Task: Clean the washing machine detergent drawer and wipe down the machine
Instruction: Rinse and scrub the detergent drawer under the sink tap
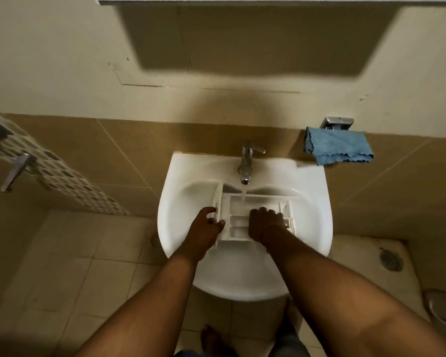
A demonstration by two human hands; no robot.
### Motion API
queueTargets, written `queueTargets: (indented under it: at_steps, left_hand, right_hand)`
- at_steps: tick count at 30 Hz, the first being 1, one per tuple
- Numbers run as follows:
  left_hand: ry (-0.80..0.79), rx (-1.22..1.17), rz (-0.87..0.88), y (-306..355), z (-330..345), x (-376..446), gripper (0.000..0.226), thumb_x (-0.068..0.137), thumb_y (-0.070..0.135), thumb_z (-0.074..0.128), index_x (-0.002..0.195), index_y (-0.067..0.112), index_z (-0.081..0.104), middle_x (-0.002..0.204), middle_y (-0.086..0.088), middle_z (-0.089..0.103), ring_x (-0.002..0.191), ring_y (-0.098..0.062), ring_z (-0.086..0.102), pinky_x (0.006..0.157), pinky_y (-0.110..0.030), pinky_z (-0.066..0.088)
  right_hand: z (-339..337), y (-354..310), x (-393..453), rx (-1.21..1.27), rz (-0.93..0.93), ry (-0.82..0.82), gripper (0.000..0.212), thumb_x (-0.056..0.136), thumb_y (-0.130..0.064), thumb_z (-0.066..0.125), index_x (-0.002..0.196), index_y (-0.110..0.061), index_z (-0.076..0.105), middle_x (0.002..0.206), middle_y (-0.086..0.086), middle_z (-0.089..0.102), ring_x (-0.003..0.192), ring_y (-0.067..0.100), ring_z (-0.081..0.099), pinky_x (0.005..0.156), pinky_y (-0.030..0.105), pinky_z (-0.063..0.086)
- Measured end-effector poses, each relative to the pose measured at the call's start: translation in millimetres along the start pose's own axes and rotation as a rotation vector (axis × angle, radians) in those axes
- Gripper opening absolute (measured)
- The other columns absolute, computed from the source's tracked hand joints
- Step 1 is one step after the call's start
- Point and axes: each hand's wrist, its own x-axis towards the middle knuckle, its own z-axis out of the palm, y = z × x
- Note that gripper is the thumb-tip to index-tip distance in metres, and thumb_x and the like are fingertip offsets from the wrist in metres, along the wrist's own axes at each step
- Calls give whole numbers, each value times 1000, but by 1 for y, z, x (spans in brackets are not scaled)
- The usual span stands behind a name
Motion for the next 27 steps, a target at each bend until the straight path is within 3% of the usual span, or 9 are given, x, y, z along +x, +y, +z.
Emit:
queueTargets:
  at_steps: [3, 5, 7, 9, 13, 18, 23, 27]
  left_hand:
    - [-3, -3, 14, -1, -1, 3, 48, 94, 16, 65, 138, 19, 46, 122, -13, 62, 104, -25, 63, 87, -38, 55]
    - [-10, -3, 17, -3, -1, 4, 49, 93, 16, 65, 138, 18, 45, 124, -14, 61, 107, -27, 63, 90, -40, 54]
    - [-13, 1, 17, -4, -1, 5, 50, 93, 17, 65, 139, 19, 45, 123, -14, 62, 105, -27, 64, 90, -40, 54]
    - [-13, 6, 22, -5, 0, 5, 50, 93, 17, 66, 138, 19, 46, 121, -14, 63, 104, -27, 64, 92, -43, 54]
    - [-8, 18, 35, -6, 1, 7, 51, 93, 18, 66, 140, 19, 45, 123, -12, 60, 106, -27, 62, 88, -39, 55]
    - [8, 8, 36, -8, 1, 6, 50, 93, 20, 67, 139, 22, 47, 118, -9, 60, 93, -17, 62, 60, -22, 48]
    - [22, -11, 36, -8, 0, 2, 48, 92, 20, 67, 136, 24, 49, 121, -10, 60, 105, -25, 62, 69, -29, 53]
    - [51, -58, 11, -7, 2, -2, 42, 93, 17, 67, 130, 27, 52, 121, -10, 58, 108, -25, 61, 81, -42, 57]
  right_hand:
    - [1, -17, -6, 99, -280, 64, 63, 91, -20, 52, 149, -23, 28, 148, 7, 37, 131, 31, 42, 108, 48, 34]
    - [0, -16, -9, 63, -168, 69, 57, 90, -22, 50, 145, -20, 35, 144, 7, 41, 129, 31, 43, 108, 48, 33]
    - [2, -9, -12, 11, 87, 33, 47, 89, -24, 48, 136, -16, 44, 136, 9, 48, 126, 31, 45, 109, 49, 30]
    - [4, -8, -11, 9, 141, 3, 47, 88, -25, 49, 135, -16, 45, 135, 9, 49, 127, 32, 44, 110, 51, 27]
    - [0, -18, -7, 129, -236, 31, 61, 90, -21, 54, 147, -24, 32, 148, 6, 39, 133, 30, 41, 112, 48, 30]
    - [0, 2, -6, 16, 121, -28, 48, 89, -24, 48, 136, -17, 45, 138, 9, 43, 128, 33, 43, 105, 48, 35]
    - [0, -10, -5, 142, -289, 33, 64, 90, -16, 55, 148, -26, 31, 147, 6, 36, 129, 31, 43, 106, 48, 40]
    - [0, 18, -7, 7, 20, -2, 48, 91, -24, 50, 139, -15, 43, 139, 12, 43, 126, 33, 44, 105, 48, 38]
